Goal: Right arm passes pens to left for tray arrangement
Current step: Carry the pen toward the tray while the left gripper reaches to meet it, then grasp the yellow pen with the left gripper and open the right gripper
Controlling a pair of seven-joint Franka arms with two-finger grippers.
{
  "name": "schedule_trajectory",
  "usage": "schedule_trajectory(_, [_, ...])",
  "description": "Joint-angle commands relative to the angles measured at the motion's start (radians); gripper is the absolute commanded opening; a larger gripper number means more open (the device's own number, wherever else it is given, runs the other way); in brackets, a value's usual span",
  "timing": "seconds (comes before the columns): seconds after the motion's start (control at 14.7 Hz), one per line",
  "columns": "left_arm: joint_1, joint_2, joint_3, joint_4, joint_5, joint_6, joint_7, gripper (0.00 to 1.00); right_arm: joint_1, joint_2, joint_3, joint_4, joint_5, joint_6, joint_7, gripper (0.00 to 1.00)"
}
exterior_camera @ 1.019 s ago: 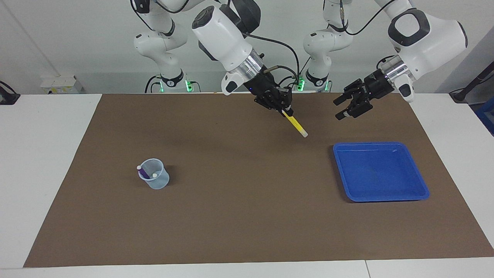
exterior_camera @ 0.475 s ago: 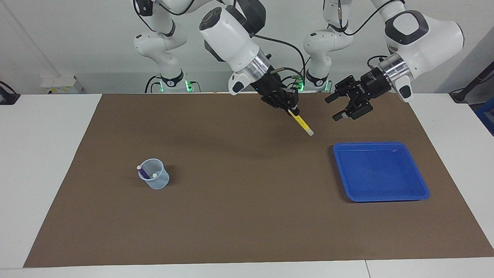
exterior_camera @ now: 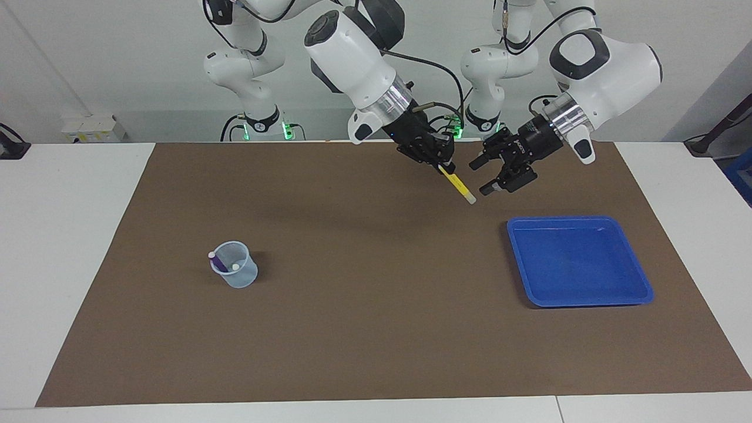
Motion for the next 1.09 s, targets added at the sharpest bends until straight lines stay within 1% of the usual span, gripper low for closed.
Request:
schedule_trajectory(0.0, [-0.026, -0.022, 0.008, -0.034, -0.023, 0.057, -0.026, 0.81, -0.002, 0.015, 0.0, 0.03, 0.025, -0.019, 0.011, 0.0])
schedule_trajectory(0.34, [-0.069, -0.023, 0.008, -0.057, -0.032, 0.117, -0.046, 0.8, 0.007, 0.014, 0.0, 0.03, 0.023, -0.018, 0.015, 0.0])
schedule_trajectory(0.48, [-0.075, -0.025, 0.008, -0.065, -0.032, 0.116, -0.046, 0.77, 0.007, 0.015, 0.0, 0.03, 0.02, -0.016, 0.037, 0.0])
schedule_trajectory(0.61, [-0.075, -0.025, 0.008, -0.065, -0.032, 0.113, -0.046, 0.69, 0.007, 0.015, 0.0, 0.03, 0.023, -0.013, 0.038, 0.0])
schedule_trajectory(0.68, [-0.075, -0.026, 0.008, -0.065, -0.032, 0.108, -0.046, 0.53, 0.008, 0.014, 0.0, 0.03, 0.023, -0.013, 0.038, 0.0])
schedule_trajectory(0.75, [-0.075, -0.026, 0.007, -0.065, -0.032, 0.105, -0.046, 0.4, 0.008, 0.014, 0.0, 0.03, 0.023, -0.013, 0.038, 0.0])
schedule_trajectory(0.88, [-0.075, -0.028, 0.007, -0.065, -0.032, 0.104, -0.046, 0.29, 0.008, 0.014, 0.0, 0.03, 0.022, -0.011, 0.038, 0.0])
schedule_trajectory(0.95, [-0.076, -0.026, 0.007, -0.065, -0.032, 0.105, -0.046, 0.2, 0.01, 0.014, 0.0, 0.03, 0.02, -0.011, 0.038, 0.0])
schedule_trajectory(1.02, [-0.078, -0.026, 0.007, -0.065, -0.037, 0.107, -0.046, 0.01, 0.01, 0.014, 0.0, 0.03, 0.02, -0.01, 0.037, 0.0])
